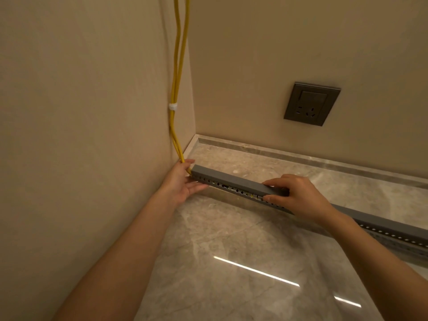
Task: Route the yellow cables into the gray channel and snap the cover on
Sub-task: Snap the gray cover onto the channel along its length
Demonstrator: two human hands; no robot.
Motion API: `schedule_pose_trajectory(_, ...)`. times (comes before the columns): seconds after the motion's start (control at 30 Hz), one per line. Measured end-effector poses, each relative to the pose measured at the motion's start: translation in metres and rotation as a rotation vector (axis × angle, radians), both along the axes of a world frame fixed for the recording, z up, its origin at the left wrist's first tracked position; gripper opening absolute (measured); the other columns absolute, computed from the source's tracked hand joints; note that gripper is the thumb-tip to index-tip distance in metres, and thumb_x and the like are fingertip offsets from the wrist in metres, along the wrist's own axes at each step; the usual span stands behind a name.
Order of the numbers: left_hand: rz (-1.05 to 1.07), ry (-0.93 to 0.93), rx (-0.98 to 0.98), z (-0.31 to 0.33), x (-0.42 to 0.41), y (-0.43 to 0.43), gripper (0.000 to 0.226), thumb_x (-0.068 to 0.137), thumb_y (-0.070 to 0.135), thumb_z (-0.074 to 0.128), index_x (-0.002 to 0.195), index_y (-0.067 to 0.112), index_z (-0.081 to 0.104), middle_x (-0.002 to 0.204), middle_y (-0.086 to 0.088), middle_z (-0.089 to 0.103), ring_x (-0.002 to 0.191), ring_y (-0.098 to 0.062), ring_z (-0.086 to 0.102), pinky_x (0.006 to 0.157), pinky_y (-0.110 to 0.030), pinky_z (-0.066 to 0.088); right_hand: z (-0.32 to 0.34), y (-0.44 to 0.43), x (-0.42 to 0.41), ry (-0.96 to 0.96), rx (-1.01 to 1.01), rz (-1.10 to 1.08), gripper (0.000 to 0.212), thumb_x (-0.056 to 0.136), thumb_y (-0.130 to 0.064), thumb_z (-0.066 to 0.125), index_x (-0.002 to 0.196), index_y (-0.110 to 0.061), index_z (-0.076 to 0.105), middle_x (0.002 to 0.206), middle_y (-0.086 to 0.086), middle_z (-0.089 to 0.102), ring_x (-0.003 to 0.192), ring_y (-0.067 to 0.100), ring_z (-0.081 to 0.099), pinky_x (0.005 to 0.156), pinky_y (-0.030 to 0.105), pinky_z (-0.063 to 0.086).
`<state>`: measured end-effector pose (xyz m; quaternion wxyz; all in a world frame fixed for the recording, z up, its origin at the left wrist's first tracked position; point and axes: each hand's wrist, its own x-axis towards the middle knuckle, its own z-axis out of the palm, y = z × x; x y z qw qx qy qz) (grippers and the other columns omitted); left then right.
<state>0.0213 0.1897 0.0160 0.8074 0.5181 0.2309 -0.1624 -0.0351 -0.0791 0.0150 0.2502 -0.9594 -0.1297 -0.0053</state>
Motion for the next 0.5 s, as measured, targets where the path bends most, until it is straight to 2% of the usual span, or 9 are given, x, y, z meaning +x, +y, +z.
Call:
schedule_pose_trajectory(0.07,-0.012,-0.003,0.034,0.0014,-0.0001,-0.0003,0.015,0.097,0.026,0.044,0.102,0.015,0.054,0.121,-0.023,0.053,0.086,-0.033,0.064,0.054,-0.037,0.059,0.0001,-0.0001,0.0002,0.006,0.009,0.002,0.034,0.084,-0.037,0.064,0.118,-0.033,0.062,0.084,-0.019,0.055,0.078,0.001,0.051,0.064,0.017,0.038)
schedule_pose_trajectory(0.23,0.03,-0.054,0.077,-0.0014,0.0002,-0.0031,0.031,0.099,0.02,0.042,0.127,0.01,0.043,0.133,-0.02,0.048,0.104,-0.037,0.06,0.056,-0.035,0.057,0.0048,-0.0001,-0.0001,0.003,0.038,-0.023,0.034,0.082,-0.035,0.068,0.115,-0.032,0.064,0.084,-0.017,0.057,0.078,0.002,0.053,0.065,0.017,0.041)
schedule_pose_trajectory(0.33,0.025,-0.07,0.047,-0.0018,-0.0013,-0.002,0.024,0.098,0.017,0.042,0.121,0.01,0.046,0.129,-0.02,0.052,0.094,-0.033,0.062,0.053,-0.032,0.057,0.0079,-0.0001,0.0027,0.044,0.108,-0.05,0.034,0.078,-0.03,0.073,0.112,-0.03,0.067,0.086,-0.019,0.061,0.078,0.0,0.055,0.065,0.015,0.041)
schedule_pose_trajectory(0.4,0.018,-0.065,0.012,-0.0026,-0.0032,-0.0015,0.02,0.098,0.018,0.043,0.116,0.009,0.047,0.126,-0.022,0.054,0.093,-0.032,0.062,0.056,-0.032,0.057,0.009,0.0009,0.0044,0.096,0.142,-0.073,0.035,0.077,-0.029,0.074,0.111,-0.029,0.068,0.09,-0.013,0.064,0.079,0.0,0.057,0.068,0.019,0.044)
schedule_pose_trajectory(0.5,0.012,-0.053,-0.028,-0.0055,-0.0068,-0.0003,0.034,0.094,0.024,0.052,0.122,0.006,0.048,0.123,-0.025,0.055,0.104,-0.034,0.06,0.064,-0.033,0.057,0.0089,0.0031,0.0065,0.14,0.124,-0.096,0.037,0.076,-0.03,0.075,0.112,-0.026,0.068,0.092,-0.011,0.064,0.08,0.002,0.057,0.074,0.027,0.048)
